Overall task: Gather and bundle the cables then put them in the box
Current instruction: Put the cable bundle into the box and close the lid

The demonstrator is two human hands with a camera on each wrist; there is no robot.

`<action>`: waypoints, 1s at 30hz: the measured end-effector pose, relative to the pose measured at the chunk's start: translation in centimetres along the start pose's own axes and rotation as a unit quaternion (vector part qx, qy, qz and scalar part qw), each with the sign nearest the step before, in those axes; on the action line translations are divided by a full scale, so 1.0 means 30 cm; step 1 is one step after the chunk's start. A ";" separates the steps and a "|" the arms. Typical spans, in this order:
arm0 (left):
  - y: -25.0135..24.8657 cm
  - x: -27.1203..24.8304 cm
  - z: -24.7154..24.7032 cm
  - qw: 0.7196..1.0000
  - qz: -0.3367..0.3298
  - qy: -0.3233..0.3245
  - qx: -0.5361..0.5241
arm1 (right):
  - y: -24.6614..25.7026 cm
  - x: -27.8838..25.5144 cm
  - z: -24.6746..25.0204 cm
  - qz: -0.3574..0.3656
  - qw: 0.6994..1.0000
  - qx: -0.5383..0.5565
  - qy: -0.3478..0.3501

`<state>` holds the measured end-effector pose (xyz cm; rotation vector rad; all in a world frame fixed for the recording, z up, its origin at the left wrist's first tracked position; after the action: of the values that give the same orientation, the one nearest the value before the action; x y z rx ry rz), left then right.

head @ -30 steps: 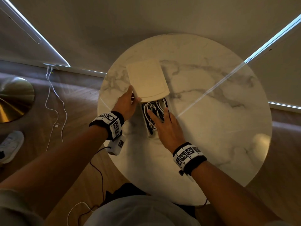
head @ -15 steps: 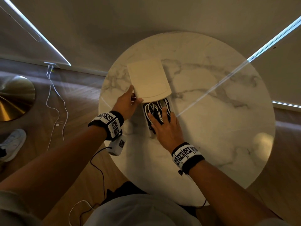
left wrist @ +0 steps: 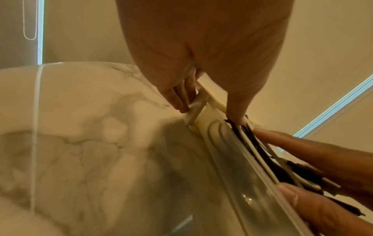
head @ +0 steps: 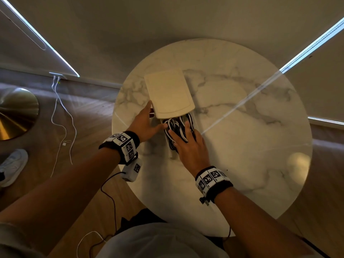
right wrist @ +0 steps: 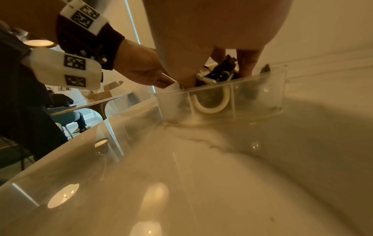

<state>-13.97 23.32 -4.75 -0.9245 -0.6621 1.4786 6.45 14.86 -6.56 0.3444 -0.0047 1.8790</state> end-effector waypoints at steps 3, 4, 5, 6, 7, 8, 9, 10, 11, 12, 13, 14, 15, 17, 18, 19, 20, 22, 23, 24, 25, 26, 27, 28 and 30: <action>0.005 0.016 -0.019 1.000 0.007 -0.024 0.002 | 0.009 -0.002 0.019 -0.018 0.999 0.032 -0.021; 0.009 0.021 -0.026 0.999 0.012 -0.032 0.005 | 0.011 -0.004 0.022 -0.024 0.998 0.044 -0.028; 0.011 0.025 -0.031 0.999 0.015 -0.037 0.008 | 0.013 -0.005 0.024 -0.028 0.998 0.053 -0.033; 0.012 0.027 -0.034 0.999 0.017 -0.041 0.009 | 0.014 -0.007 0.023 -0.030 0.997 0.058 -0.036; 0.010 0.029 -0.036 0.999 0.017 -0.043 0.008 | 0.015 -0.010 0.021 -0.030 0.997 0.060 -0.039; 0.009 0.031 -0.038 0.999 0.017 -0.044 0.006 | 0.015 -0.012 0.019 -0.029 0.997 0.058 -0.042; 0.008 0.030 -0.037 0.999 0.015 -0.044 0.002 | 0.015 -0.013 0.017 -0.029 0.997 0.055 -0.044; 0.008 0.029 -0.036 0.999 0.016 -0.044 0.001 | 0.015 -0.014 0.016 -0.027 0.997 0.051 -0.044; 0.008 0.027 -0.034 0.999 0.015 -0.042 0.000 | 0.015 -0.016 0.012 -0.025 0.998 0.046 -0.043; 0.008 0.025 -0.031 0.999 0.015 -0.038 -0.001 | 0.014 -0.019 0.007 -0.020 0.998 0.039 -0.041; 0.006 0.021 -0.027 0.999 0.012 -0.033 -0.004 | 0.012 -0.023 0.000 -0.015 0.999 0.030 -0.037; 0.007 0.018 -0.026 1.000 0.008 -0.027 -0.008 | 0.008 -0.026 -0.010 -0.009 0.999 0.018 -0.032; 0.007 0.013 -0.025 1.000 0.003 -0.022 -0.013 | 0.004 -0.028 -0.018 -0.004 1.000 0.008 -0.023; 0.006 -0.007 -0.026 0.999 0.010 -0.022 -0.021 | -0.004 -0.026 -0.026 -0.002 1.000 -0.002 -0.004; 0.010 -0.020 -0.029 0.999 0.021 -0.033 -0.021 | -0.005 -0.023 -0.025 -0.006 1.000 -0.001 0.003; 0.012 -0.035 -0.031 0.998 0.031 -0.054 -0.017 | -0.006 -0.019 -0.022 -0.011 1.000 0.003 0.008; 0.008 -0.049 -0.034 0.996 0.033 -0.082 -0.011 | -0.005 -0.017 -0.019 -0.016 1.000 0.007 0.011; -0.009 -0.072 -0.036 0.992 0.009 -0.122 0.016 | -0.001 -0.015 -0.013 -0.027 0.999 0.020 0.011; -0.020 -0.079 -0.038 0.992 -0.011 -0.120 0.039 | 0.001 -0.015 -0.012 -0.034 0.999 0.026 0.011; -0.030 -0.083 -0.042 0.991 -0.036 -0.110 0.065 | 0.005 -0.014 -0.011 -0.043 0.999 0.032 0.011; -0.036 -0.085 -0.047 0.989 -0.063 -0.098 0.088 | 0.008 -0.013 -0.009 -0.054 0.998 0.037 0.012; -0.037 -0.086 -0.053 0.987 -0.086 -0.087 0.104 | 0.011 -0.012 -0.006 -0.065 0.997 0.044 0.013; -0.035 -0.086 -0.057 0.985 -0.101 -0.081 0.113 | 0.014 -0.010 -0.002 -0.074 0.996 0.050 0.012; -0.032 -0.085 -0.060 0.983 -0.115 -0.081 0.117 | 0.016 -0.008 0.002 -0.081 0.995 0.056 0.009; -0.026 -0.082 -0.065 0.978 -0.141 -0.084 0.125 | 0.016 -0.003 0.008 -0.087 0.994 0.067 0.001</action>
<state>-11.96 20.78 -4.71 -0.4928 -0.6806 1.3563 6.09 14.57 -6.28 0.4215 0.1499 1.7100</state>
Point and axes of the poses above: each hand's wrist, its own x-axis towards the middle knuckle, its own z-axis out of the back of the hand, y = z × x, the point moved 2 cm from there along x, towards the middle knuckle, and after that the axes turned 9 degrees about -y, right-handed, at the moved point
